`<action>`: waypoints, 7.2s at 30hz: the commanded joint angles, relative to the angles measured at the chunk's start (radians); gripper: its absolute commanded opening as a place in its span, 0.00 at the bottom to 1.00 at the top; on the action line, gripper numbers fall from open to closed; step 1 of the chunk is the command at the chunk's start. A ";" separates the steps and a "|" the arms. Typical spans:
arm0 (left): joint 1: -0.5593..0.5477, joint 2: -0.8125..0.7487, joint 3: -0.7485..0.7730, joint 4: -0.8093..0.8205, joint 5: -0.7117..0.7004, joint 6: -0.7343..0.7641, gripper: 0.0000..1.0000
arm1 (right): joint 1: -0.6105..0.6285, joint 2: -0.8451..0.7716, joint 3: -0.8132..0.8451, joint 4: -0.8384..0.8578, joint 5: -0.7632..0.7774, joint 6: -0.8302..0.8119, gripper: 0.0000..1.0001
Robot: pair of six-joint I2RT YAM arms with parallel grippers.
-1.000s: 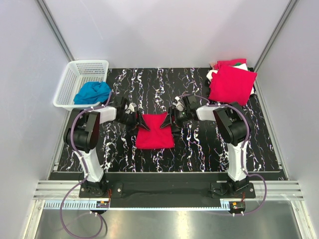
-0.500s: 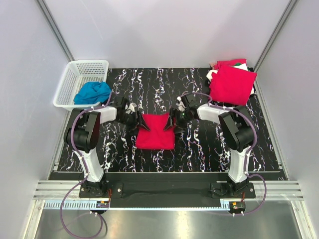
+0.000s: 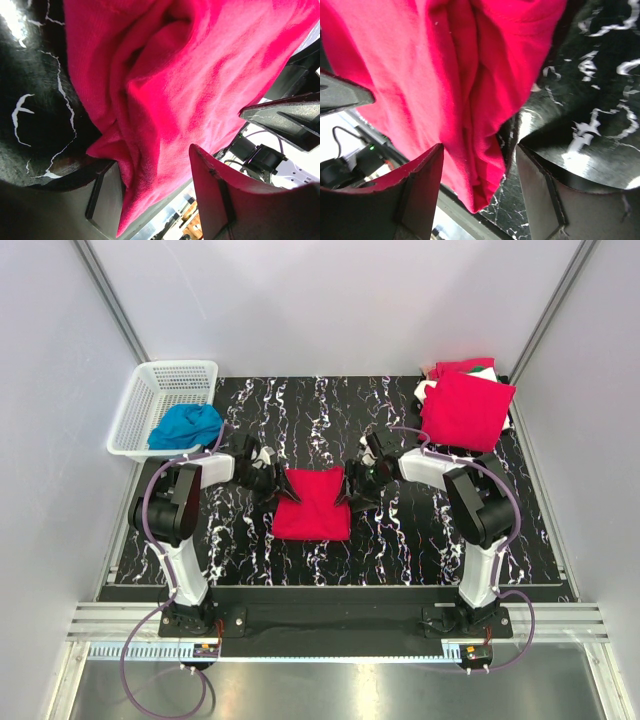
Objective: Fold and stack the t-shirts
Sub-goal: Neatly place the folded tshirt to the corner
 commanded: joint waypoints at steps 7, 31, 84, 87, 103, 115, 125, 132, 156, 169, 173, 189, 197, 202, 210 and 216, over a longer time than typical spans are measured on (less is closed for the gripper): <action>-0.013 0.060 -0.007 -0.027 -0.142 0.053 0.57 | 0.008 0.133 -0.096 0.116 -0.022 0.029 0.67; -0.015 0.114 0.016 -0.010 -0.119 0.055 0.23 | 0.014 0.233 -0.107 0.302 -0.048 0.095 0.00; -0.219 0.396 0.720 -0.154 -0.076 -0.083 0.00 | -0.207 0.181 0.317 -0.100 0.135 -0.157 0.00; -0.229 0.420 0.766 -0.158 -0.074 -0.094 0.00 | -0.219 0.190 0.347 -0.112 0.124 -0.158 0.00; -0.256 0.525 1.006 -0.195 -0.060 -0.151 0.07 | -0.241 0.264 0.622 -0.287 0.169 -0.244 0.00; -0.263 0.600 1.154 -0.226 -0.047 -0.171 0.07 | -0.282 0.276 0.726 -0.336 0.189 -0.270 0.00; -0.268 0.625 1.260 -0.251 -0.051 -0.185 0.08 | -0.296 0.241 0.722 -0.338 0.202 -0.264 0.00; -0.272 0.608 1.240 -0.252 -0.060 -0.174 0.15 | -0.310 0.226 0.745 -0.338 0.222 -0.258 0.00; -0.265 0.609 1.232 -0.257 -0.062 -0.177 0.56 | -0.322 0.285 0.794 -0.393 0.153 -0.210 0.00; -0.142 0.407 0.973 -0.275 -0.122 -0.086 0.58 | -0.322 0.325 0.890 -0.510 0.110 -0.201 0.00; -0.078 0.325 0.869 -0.280 -0.174 -0.036 0.58 | -0.322 0.360 0.987 -0.595 0.101 -0.200 0.00; -0.085 0.324 0.824 -0.300 -0.133 0.006 0.56 | -0.327 0.476 1.188 -0.666 0.072 -0.278 0.00; -0.085 0.316 0.783 -0.318 -0.134 0.033 0.56 | -0.373 0.523 1.288 -0.671 0.020 -0.298 0.00; -0.093 0.325 0.777 -0.320 -0.133 0.038 0.56 | -0.390 0.500 1.306 -0.666 0.006 -0.308 0.00; -0.114 0.344 0.787 -0.323 -0.126 0.039 0.56 | -0.462 0.440 1.320 -0.643 -0.035 -0.302 0.00; -0.122 0.341 0.764 -0.329 -0.131 0.052 0.55 | -0.528 0.430 1.337 -0.631 -0.083 -0.293 0.00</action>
